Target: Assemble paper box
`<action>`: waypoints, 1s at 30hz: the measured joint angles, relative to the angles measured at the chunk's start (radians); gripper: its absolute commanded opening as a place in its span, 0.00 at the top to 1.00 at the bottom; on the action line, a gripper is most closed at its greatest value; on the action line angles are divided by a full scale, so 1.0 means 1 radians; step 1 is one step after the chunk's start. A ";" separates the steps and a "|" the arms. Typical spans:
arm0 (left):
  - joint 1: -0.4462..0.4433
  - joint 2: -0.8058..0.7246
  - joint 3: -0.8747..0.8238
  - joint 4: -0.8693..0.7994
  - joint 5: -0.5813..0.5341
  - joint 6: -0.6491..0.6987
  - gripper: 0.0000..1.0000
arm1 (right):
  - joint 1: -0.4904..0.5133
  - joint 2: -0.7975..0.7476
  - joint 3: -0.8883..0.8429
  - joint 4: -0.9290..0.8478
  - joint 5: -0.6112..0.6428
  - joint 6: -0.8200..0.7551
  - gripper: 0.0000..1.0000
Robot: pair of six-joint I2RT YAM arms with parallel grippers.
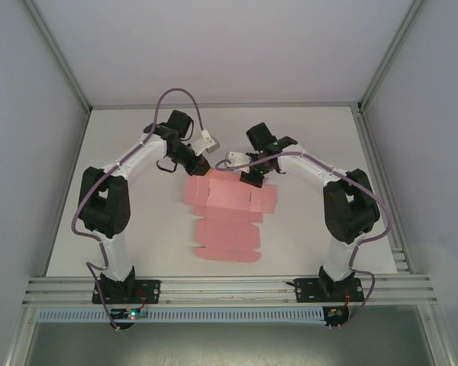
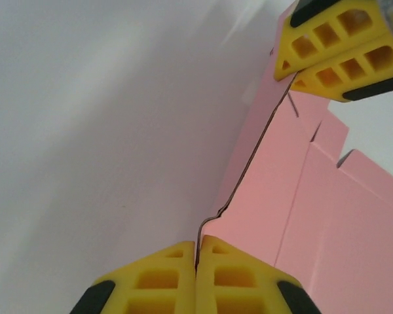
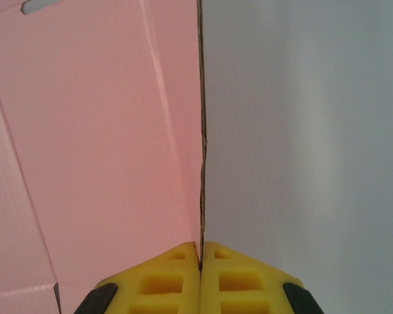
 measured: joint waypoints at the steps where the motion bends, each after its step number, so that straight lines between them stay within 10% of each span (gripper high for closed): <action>1: -0.009 -0.003 0.000 0.013 -0.028 -0.019 1.00 | 0.005 0.000 0.000 0.006 0.018 0.014 1.00; 12: -0.067 -0.003 0.001 0.079 -0.247 -0.140 0.86 | 0.059 -0.031 -0.069 0.144 0.142 0.214 1.00; 30: -0.109 0.094 0.253 0.007 -0.316 -0.225 0.95 | 0.075 -0.044 -0.073 0.161 0.215 0.385 1.00</action>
